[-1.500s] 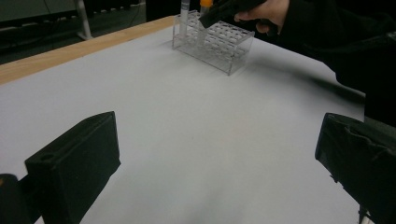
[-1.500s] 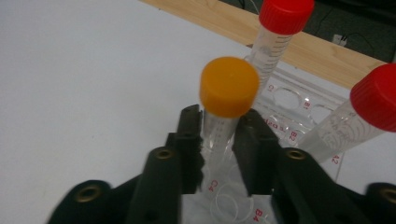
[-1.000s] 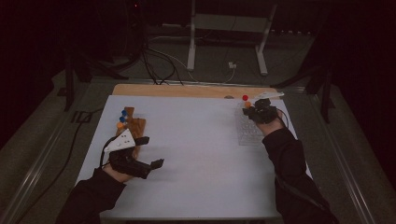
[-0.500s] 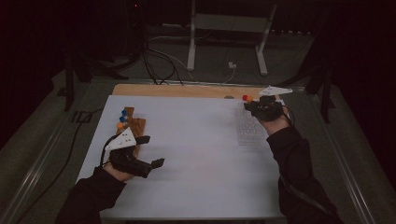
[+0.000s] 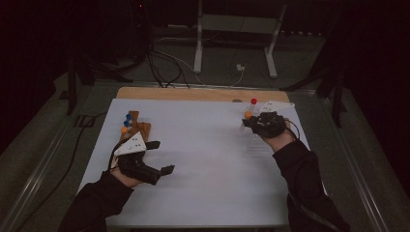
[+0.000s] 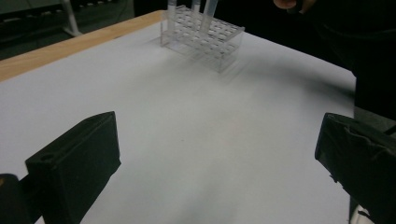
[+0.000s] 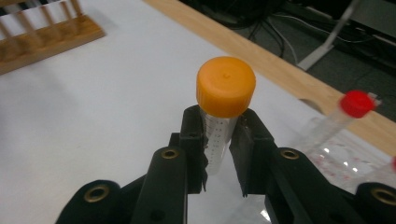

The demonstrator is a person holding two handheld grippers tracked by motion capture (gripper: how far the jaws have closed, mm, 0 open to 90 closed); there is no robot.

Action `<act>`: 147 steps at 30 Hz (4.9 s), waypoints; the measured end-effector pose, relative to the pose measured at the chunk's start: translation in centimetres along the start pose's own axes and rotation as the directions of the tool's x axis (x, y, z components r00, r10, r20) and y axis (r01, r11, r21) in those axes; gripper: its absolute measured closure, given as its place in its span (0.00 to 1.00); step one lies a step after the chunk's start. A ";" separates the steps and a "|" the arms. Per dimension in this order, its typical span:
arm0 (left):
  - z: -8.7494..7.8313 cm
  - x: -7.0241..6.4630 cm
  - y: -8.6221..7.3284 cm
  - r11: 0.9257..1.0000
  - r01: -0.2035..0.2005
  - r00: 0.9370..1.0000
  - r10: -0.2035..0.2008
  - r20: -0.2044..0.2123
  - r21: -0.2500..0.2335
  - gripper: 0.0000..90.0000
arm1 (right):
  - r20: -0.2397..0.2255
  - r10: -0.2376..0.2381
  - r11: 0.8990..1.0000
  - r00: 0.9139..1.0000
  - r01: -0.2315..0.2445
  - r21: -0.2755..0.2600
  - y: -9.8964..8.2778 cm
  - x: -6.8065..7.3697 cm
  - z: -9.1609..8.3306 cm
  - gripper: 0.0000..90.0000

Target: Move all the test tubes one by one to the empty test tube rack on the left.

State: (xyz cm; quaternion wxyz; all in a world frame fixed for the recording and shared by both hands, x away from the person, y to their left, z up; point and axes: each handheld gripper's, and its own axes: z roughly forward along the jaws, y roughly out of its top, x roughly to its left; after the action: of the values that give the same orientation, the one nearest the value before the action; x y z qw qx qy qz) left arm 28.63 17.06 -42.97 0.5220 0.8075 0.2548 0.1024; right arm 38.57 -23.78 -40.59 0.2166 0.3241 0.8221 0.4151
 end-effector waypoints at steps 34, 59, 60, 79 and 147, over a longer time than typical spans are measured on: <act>6.1 -2.6 3.7 0.996 -0.085 0.989 0.085 0.119 -0.004 0.24 | -0.253 -0.132 0.990 0.958 0.142 0.022 -1.7 11.2 2.0 0.83; 10.1 -3.3 4.6 0.984 -0.180 0.979 0.177 0.105 0.014 0.78 | -0.275 -0.139 0.989 0.951 0.149 0.018 -1.6 11.8 2.0 0.83; 10.2 -3.3 4.6 0.983 -0.182 0.978 0.180 0.102 0.015 0.78 | -0.275 -0.139 0.989 0.951 0.149 0.017 -1.6 11.8 2.0 0.83; 7.3 -2.1 5.4 0.986 -0.167 0.985 0.168 0.038 -0.012 0.80 | -0.218 -0.087 0.995 0.972 0.074 -0.068 -1.6 11.0 0.9 0.47; -8.3 8.3 -2.0 0.996 0.056 0.894 -0.078 -0.442 -0.063 0.80 | -0.227 -0.038 0.996 0.973 0.019 -0.082 -1.2 10.6 0.1 0.00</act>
State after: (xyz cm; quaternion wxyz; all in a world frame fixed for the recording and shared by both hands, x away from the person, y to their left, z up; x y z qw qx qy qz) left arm 31.46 28.53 -42.00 0.4728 0.7407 0.3923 0.2720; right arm 30.85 -16.67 -42.54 0.1392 0.2535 0.8289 0.4789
